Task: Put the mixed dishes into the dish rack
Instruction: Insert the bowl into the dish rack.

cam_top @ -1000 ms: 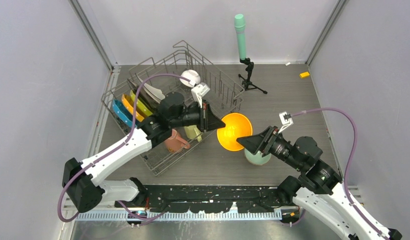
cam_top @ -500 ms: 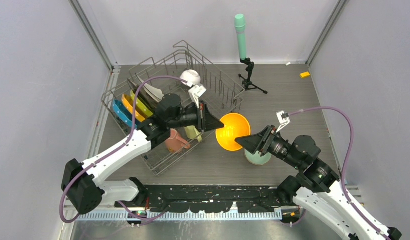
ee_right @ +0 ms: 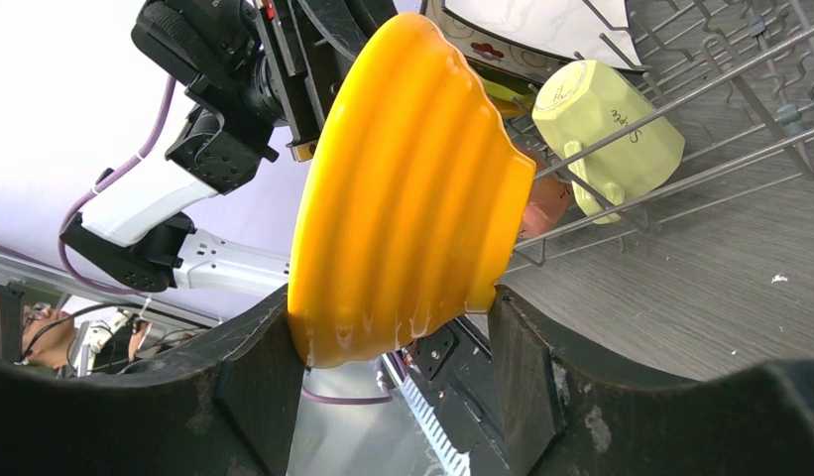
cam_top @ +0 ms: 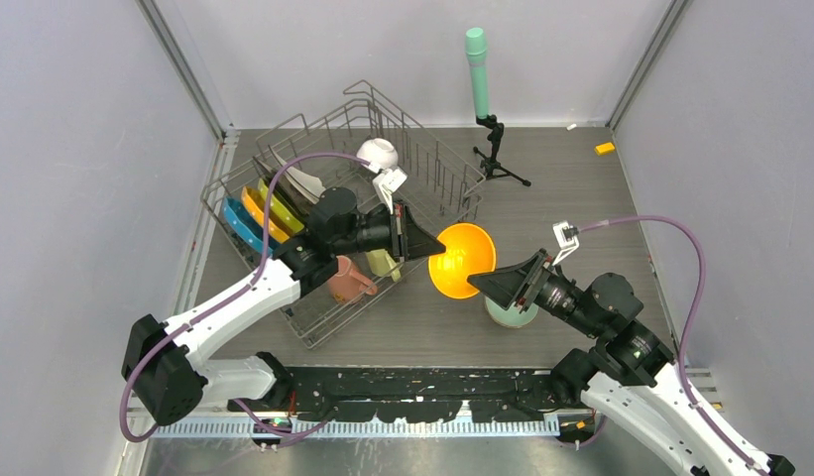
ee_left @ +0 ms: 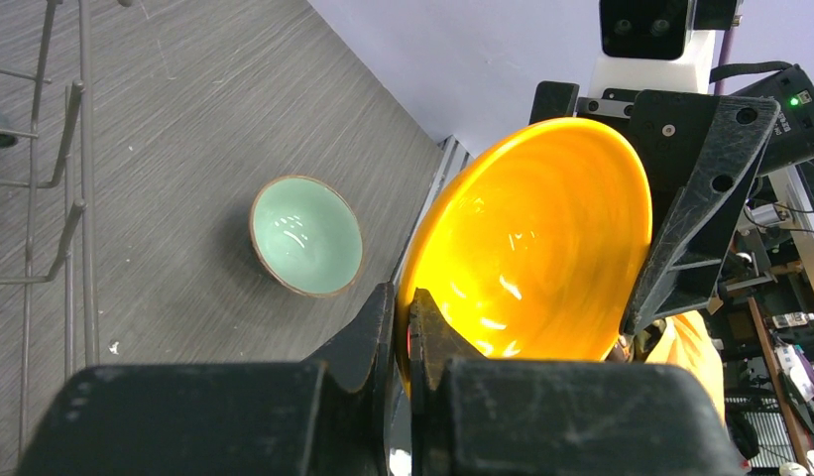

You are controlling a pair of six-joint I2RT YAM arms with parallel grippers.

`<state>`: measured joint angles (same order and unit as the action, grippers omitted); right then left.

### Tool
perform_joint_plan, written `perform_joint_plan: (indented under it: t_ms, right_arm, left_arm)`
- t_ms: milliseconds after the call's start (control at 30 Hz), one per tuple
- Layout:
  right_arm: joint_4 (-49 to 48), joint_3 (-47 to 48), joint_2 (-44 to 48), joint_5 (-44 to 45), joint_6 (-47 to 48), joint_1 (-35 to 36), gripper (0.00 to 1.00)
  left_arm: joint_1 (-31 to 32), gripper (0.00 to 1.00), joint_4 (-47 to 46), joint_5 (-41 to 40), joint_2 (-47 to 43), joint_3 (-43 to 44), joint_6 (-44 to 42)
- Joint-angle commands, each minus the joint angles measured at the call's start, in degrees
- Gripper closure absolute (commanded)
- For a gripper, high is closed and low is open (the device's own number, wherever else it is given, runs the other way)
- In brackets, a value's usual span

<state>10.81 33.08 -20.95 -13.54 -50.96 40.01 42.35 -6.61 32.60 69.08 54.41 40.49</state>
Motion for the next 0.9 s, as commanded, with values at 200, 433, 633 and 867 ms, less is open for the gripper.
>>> perform_joint_plan:
  t_ms: [200, 433, 633, 867]
  right_arm:
    - [-3.31, 0.78, -1.30, -0.82, -0.45, 0.24, 0.57]
    - [-1.59, 1.72, -2.74, 1.32, 0.58, 0.24, 0.61]
    - [-0.05, 2.10, -3.79, 3.23, 1.23, 0.24, 0.63]
    - [2.26, 3.37, -5.04, 5.04, 2.72, 0.25, 0.64]
  left_arm:
    - [-0.16, 1.00, -4.20, -2.14, -1.10, -0.86, 1.11]
    - [-0.16, 0.86, -0.84, -4.72, -1.49, -0.45, -0.16]
    - [-0.16, 0.68, 1.83, -7.62, -2.38, -0.45, -1.41]
    - [-0.16, 0.58, 5.47, -11.66, -3.73, -0.10, -3.55]
